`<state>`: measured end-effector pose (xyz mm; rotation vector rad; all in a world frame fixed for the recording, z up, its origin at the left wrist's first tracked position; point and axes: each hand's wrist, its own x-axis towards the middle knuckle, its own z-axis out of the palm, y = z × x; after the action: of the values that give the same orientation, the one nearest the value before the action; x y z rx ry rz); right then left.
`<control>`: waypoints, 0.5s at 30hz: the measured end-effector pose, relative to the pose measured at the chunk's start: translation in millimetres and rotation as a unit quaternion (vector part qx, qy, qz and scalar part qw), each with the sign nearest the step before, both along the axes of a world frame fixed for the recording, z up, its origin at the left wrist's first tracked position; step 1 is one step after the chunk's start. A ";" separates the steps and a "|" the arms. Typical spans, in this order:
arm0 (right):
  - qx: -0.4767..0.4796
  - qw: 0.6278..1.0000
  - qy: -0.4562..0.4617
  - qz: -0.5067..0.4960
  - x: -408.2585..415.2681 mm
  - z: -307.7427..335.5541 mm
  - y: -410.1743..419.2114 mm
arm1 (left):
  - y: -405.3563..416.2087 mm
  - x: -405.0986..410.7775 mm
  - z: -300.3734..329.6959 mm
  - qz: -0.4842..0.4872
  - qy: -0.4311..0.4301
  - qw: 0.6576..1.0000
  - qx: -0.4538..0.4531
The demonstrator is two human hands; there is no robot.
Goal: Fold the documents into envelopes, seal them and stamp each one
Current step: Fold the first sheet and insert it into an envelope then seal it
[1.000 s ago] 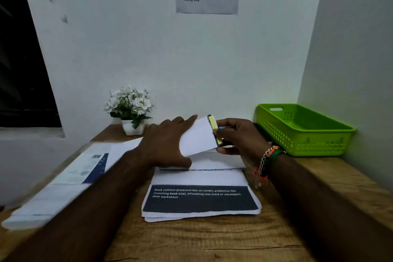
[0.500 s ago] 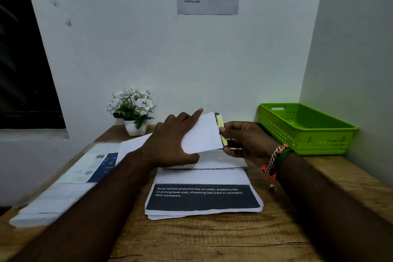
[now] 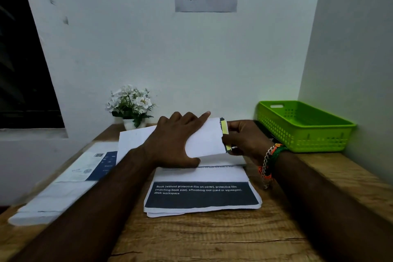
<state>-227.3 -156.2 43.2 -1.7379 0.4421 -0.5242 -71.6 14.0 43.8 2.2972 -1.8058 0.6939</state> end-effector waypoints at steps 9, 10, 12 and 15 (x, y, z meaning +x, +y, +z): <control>-0.019 0.999 -0.033 -0.010 5.5 -7.1 -4.5 | 4.4 10.8 0.8 0.026 0.040 0.999 -0.021; -0.017 0.999 -0.033 -0.009 6.1 -8.7 -4.3 | 3.6 9.0 1.4 0.018 0.036 0.999 -0.025; -0.029 0.999 -0.037 -0.008 8.3 -12.2 -4.3 | 1.7 4.8 1.8 0.005 0.027 0.999 -0.026; -0.098 0.994 -0.038 -0.037 13.9 -18.0 -9.9 | -0.4 1.8 0.9 -0.001 0.016 1.000 -0.015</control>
<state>-213.4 -166.2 25.2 -1.8877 0.4129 -0.7044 -69.7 13.6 44.7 2.2733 -1.7725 0.6750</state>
